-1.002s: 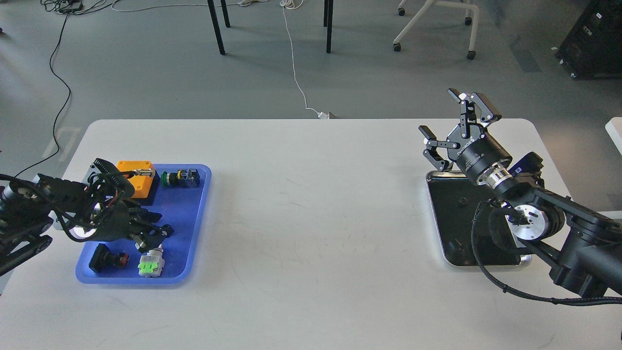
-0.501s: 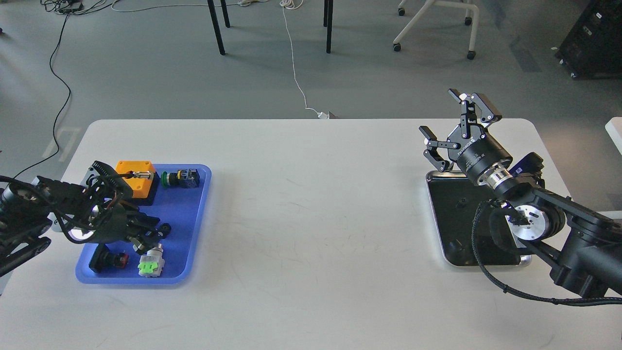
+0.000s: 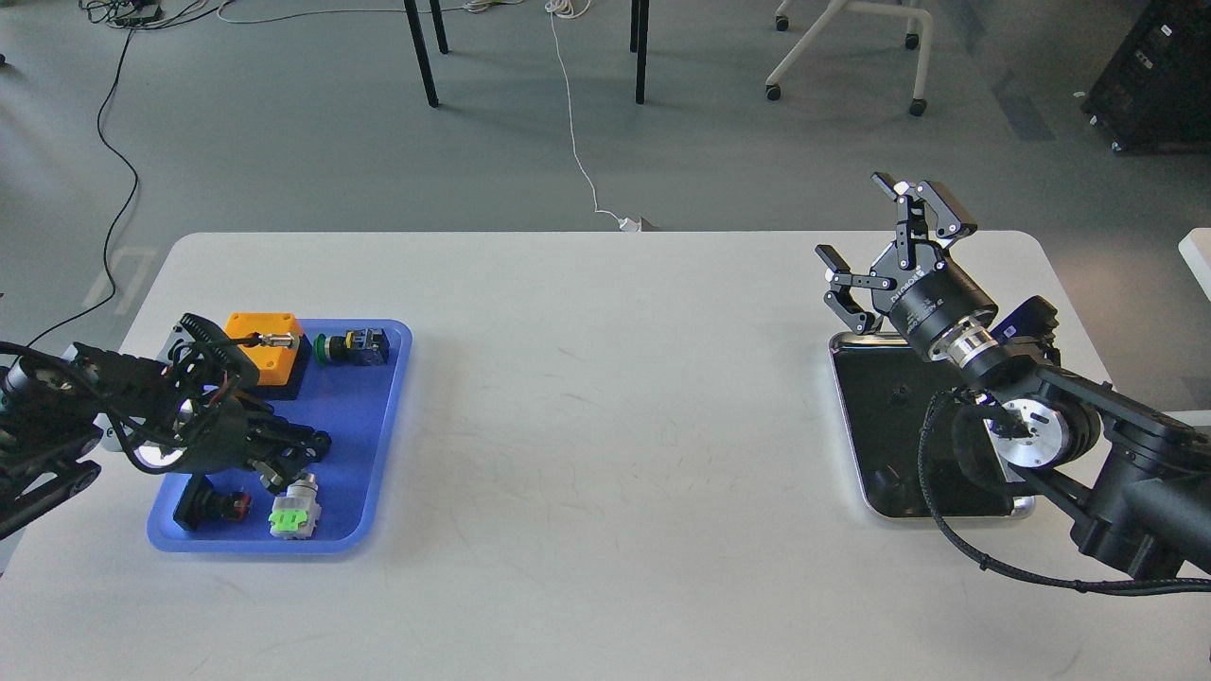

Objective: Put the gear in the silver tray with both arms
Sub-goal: 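Lower the left gripper into the blue tray and grasp another black gear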

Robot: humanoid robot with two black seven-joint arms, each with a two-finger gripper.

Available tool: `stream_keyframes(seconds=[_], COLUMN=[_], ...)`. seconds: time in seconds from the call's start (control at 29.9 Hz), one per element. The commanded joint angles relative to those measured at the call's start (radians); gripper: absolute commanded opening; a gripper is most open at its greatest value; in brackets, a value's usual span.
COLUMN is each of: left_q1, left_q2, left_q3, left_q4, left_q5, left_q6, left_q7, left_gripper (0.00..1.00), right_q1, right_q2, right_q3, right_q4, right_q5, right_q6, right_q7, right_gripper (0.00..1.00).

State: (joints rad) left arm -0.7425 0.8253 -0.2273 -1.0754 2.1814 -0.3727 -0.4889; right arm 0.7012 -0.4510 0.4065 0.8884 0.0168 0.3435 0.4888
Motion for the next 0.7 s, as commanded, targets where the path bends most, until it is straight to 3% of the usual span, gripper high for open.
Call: stream_keyframes(seconds=[0.0, 0.47, 0.67], left_q1=[-0.001, -0.026, -0.098], left_q2=[0.002, 0.002, 0.002], left_q3=[-0.001, -0.004, -0.006], left_q4=[0.000, -0.009, -0.080], left_q5=[0.000, 0.000, 0.000], left_q6=[0.000, 0.000, -0.006], left_q7=[0.000, 0.000, 0.000], left_gripper=[0.16, 0.13, 0.13], right_q1=[0.000, 0.001, 0.001], right_q2=[0.000, 0.000, 0.000], right_q3=[0.000, 0.000, 0.000], right_q4=[0.000, 0.000, 0.000], right_q5=[0.000, 0.000, 0.000], right_q6=[0.000, 0.000, 0.000], right_q7=[0.000, 0.000, 0.000], right_gripper=[0.96, 0.96, 0.96])
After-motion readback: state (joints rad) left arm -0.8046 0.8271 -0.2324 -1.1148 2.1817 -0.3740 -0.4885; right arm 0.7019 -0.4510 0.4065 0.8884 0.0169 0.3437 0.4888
